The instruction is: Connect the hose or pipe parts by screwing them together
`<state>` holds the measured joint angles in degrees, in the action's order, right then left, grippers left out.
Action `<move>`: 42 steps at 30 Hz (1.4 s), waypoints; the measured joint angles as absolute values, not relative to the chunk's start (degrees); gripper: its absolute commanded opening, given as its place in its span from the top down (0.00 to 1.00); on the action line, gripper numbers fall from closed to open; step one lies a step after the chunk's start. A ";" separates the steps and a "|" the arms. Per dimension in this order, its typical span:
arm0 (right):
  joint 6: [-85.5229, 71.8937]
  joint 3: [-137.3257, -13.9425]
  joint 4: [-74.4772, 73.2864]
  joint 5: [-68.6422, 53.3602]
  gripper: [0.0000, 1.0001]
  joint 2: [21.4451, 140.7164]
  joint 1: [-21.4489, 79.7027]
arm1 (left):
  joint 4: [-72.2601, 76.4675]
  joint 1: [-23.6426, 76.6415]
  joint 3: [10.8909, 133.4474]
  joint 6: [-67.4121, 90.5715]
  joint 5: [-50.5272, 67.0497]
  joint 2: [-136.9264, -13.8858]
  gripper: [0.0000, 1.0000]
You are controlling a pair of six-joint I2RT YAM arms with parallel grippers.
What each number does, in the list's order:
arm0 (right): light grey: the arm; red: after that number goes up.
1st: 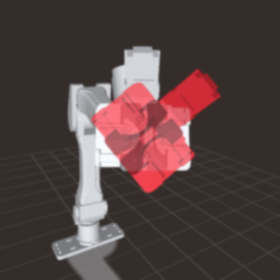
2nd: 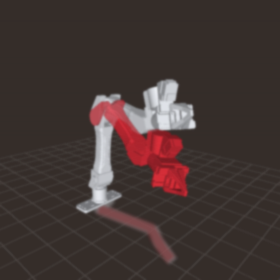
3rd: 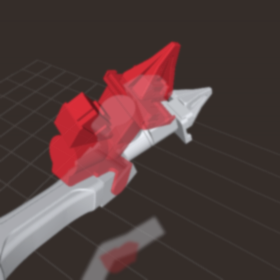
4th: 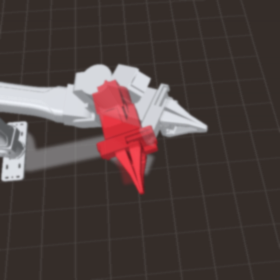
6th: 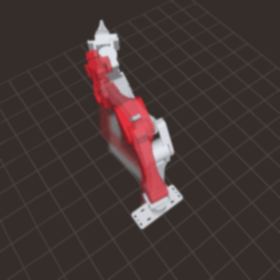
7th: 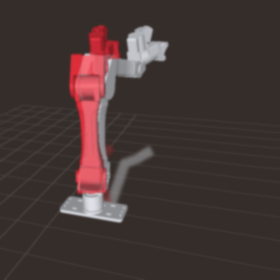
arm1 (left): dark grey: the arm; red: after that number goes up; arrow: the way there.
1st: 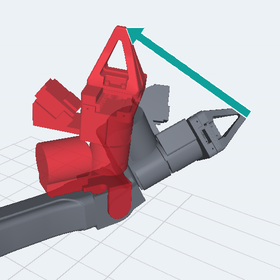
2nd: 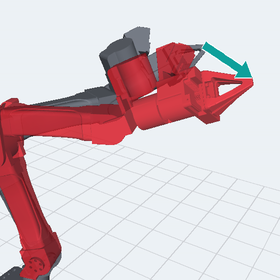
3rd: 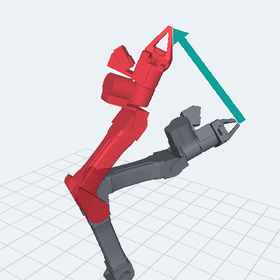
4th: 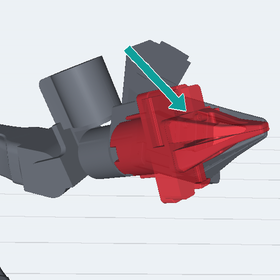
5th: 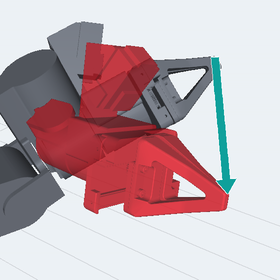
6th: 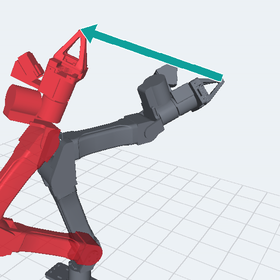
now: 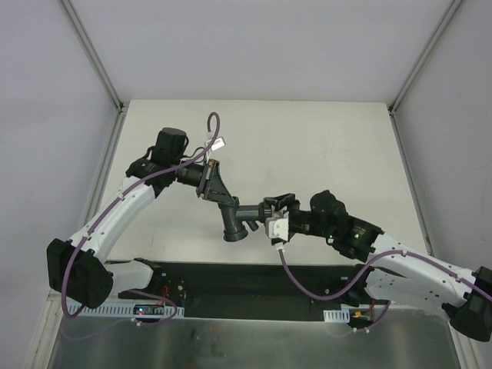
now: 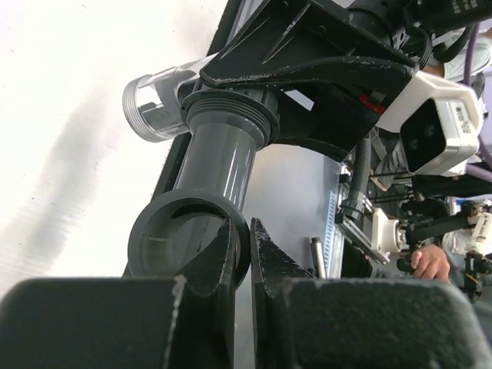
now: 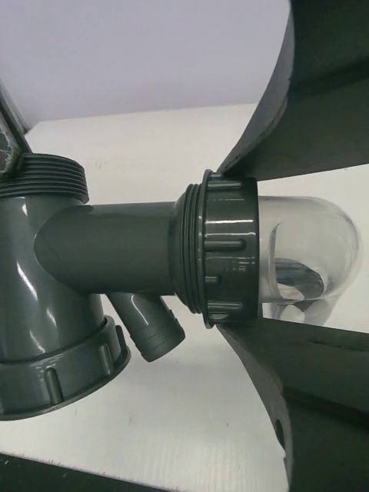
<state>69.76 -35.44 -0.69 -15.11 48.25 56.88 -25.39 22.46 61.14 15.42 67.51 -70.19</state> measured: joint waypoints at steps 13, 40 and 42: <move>35.70 -39.00 3.97 -38.79 0.68 59.24 42.48 | -21.52 29.80 58.70 -1.67 52.71 -59.27 1.00; 7.97 -33.41 28.36 -43.35 0.04 49.91 30.44 | -17.28 24.27 50.85 -4.32 48.90 -56.97 1.00; 15.11 -32.71 25.67 -38.68 0.01 45.67 31.73 | -17.45 24.05 52.66 -0.49 51.09 -58.94 1.00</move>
<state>15.11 -32.71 25.67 -38.68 45.67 31.73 -17.45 24.05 52.66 -0.49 51.09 -58.94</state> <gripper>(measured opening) 0.962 0.009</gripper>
